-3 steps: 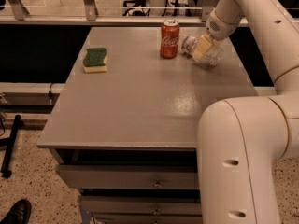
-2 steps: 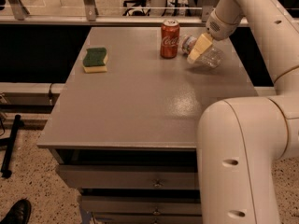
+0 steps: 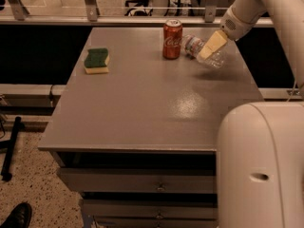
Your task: Move water bottle near coke can
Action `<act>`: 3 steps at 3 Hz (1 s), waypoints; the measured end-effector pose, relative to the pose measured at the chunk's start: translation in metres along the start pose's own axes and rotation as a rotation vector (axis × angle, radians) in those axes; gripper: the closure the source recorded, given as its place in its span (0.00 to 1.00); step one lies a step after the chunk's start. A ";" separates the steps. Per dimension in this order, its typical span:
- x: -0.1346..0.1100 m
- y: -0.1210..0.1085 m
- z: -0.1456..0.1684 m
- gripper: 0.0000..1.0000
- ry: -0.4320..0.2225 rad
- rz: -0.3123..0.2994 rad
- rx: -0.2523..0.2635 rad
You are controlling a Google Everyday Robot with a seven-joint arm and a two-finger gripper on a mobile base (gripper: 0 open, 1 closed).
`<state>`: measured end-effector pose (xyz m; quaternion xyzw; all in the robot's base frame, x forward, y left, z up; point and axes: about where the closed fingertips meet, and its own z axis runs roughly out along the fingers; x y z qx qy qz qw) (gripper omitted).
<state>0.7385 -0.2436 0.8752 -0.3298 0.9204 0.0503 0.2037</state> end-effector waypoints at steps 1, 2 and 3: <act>0.029 -0.013 -0.040 0.00 -0.112 0.005 0.009; 0.058 -0.018 -0.092 0.00 -0.264 -0.027 0.022; 0.079 -0.025 -0.103 0.00 -0.286 -0.025 0.034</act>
Offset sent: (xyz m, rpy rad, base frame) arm -0.1389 -0.1191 0.1097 0.2399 -0.4349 0.0780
